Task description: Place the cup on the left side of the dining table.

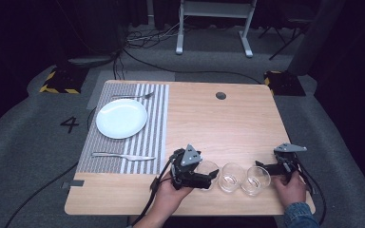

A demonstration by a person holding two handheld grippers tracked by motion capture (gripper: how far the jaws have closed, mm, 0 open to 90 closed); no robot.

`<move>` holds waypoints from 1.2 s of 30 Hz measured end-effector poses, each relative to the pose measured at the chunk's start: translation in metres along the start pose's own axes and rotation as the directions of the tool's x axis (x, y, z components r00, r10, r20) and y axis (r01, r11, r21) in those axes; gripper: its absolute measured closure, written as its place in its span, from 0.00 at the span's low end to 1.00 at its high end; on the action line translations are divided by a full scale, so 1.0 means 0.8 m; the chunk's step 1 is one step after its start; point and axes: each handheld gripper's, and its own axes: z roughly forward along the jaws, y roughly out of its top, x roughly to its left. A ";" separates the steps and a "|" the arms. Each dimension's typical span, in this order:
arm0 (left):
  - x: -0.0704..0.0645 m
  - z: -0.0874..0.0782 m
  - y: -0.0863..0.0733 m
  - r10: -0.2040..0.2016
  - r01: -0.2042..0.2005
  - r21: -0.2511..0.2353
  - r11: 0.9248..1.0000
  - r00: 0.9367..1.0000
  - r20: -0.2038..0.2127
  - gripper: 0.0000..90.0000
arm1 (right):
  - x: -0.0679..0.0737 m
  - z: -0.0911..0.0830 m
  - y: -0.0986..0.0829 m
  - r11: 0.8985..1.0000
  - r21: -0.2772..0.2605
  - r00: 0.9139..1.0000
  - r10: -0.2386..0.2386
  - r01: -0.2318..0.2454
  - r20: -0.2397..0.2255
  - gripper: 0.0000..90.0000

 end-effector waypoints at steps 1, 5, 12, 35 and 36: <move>0.000 0.000 0.000 0.000 0.000 0.000 1.000 1.000 0.000 0.18 | 0.000 0.000 0.000 1.000 0.000 1.000 0.000 0.000 0.000 0.01; -0.001 0.013 -0.008 0.013 -0.013 0.018 1.000 1.000 -0.005 0.18 | 0.000 0.000 0.000 1.000 0.000 1.000 0.000 0.000 0.000 0.01; -0.003 0.034 -0.022 0.032 -0.032 0.042 0.999 0.999 0.017 0.16 | 0.000 0.000 0.000 1.000 0.000 1.000 0.000 0.000 0.000 0.01; 0.005 0.066 -0.054 0.068 -0.072 0.153 0.986 0.997 0.036 0.20 | 0.000 0.000 0.000 1.000 0.000 1.000 0.000 0.000 0.001 0.01; 0.005 0.066 -0.053 0.069 -0.074 0.157 0.985 0.997 0.035 0.20 | 0.000 0.000 0.000 1.000 0.000 1.000 0.000 0.000 0.001 0.01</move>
